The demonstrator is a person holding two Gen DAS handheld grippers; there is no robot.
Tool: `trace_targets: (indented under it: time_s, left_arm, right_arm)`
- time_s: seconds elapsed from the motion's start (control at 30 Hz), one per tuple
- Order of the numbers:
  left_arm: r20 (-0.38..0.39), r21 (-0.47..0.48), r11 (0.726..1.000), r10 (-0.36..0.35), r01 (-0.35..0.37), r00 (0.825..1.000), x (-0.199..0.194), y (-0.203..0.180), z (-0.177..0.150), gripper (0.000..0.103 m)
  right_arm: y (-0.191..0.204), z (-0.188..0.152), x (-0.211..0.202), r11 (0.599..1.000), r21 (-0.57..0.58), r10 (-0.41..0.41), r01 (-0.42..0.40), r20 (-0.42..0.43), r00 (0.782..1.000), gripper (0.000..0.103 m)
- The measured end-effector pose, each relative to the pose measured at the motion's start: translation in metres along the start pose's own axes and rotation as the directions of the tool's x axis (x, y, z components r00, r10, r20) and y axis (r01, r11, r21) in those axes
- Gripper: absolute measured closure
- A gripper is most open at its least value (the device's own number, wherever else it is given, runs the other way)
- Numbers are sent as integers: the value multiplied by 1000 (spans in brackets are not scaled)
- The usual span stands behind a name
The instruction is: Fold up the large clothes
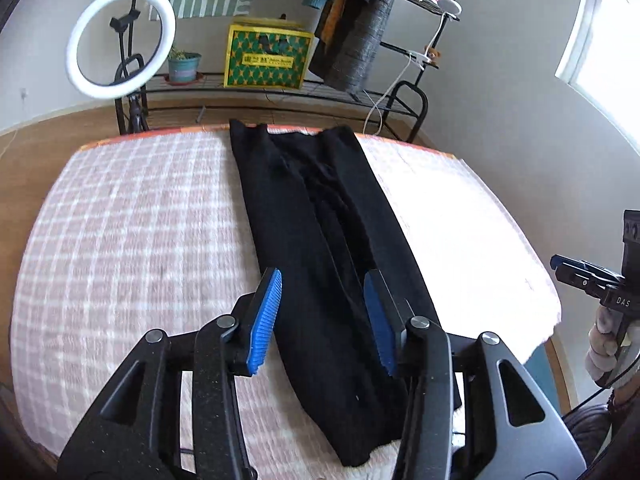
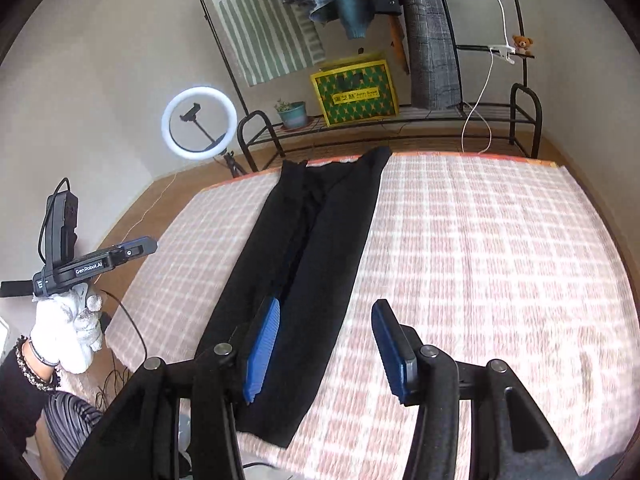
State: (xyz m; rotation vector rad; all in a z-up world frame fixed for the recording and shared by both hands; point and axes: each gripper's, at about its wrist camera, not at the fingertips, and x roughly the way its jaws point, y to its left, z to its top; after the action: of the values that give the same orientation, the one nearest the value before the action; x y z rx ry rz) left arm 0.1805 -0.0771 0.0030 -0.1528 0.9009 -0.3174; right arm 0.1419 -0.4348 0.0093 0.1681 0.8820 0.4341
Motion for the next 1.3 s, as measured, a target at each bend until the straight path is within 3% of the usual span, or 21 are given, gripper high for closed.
trace_targets:
  time_s: [0.13,0.27,0.47,0.53,0.6,0.67,0.73,0.77,0.87,0.9,0.93,1.03,1.3]
  left_arm:
    - [-111,-112,993,-58,45,992,15,5,-55,59]
    - [-214,-207,977,-99,54,972,39,15,-104,59]
    - [-268,-401,912,-210,90,940,63,37,-145,59]
    - [-265,-427,896,-248,117,932,68,38,-150,59]
    - [-253,-412,902,-249,128,935,66,33,-152,59]
    - [-256,-421,893,-282,156,925,67,29,-153,59]
    - [-266,-434,883,-314,177,912,71,24,-157,67]
    - [-264,-423,889,-306,176,915,72,22,-156,68]
    - [-276,-426,886,-321,184,906,78,16,-155,86]
    - [-278,-432,883,-325,185,904,80,16,-154,90]
    - [-277,-428,885,-321,183,906,81,14,-154,91]
    - [-268,-407,893,-318,192,909,78,7,-147,92]
    - [-150,-460,846,-374,271,915,45,15,-123,93]
  right_arm:
    - [2,-43,8,998,41,47,-44,-70,996,52]
    - [7,-80,36,995,67,87,-77,-166,982,52]
    - [-3,-114,81,966,209,203,-152,-248,947,46]
    - [-6,-121,92,956,241,231,-169,-259,938,46]
    - [-9,-126,100,941,275,271,-198,-257,928,47]
    - [-12,-130,109,918,318,323,-238,-250,913,47]
    - [-11,-135,117,901,345,357,-261,-250,900,49]
    - [-10,-137,122,897,349,369,-271,-253,894,49]
    - [0,-139,130,905,318,369,-281,-262,892,50]
    - [2,-137,132,904,316,377,-289,-270,886,56]
    - [4,-135,135,901,317,387,-297,-274,880,72]
    - [9,-134,139,879,340,432,-333,-278,858,90]
    - [7,-104,100,839,348,489,-419,-141,861,93]
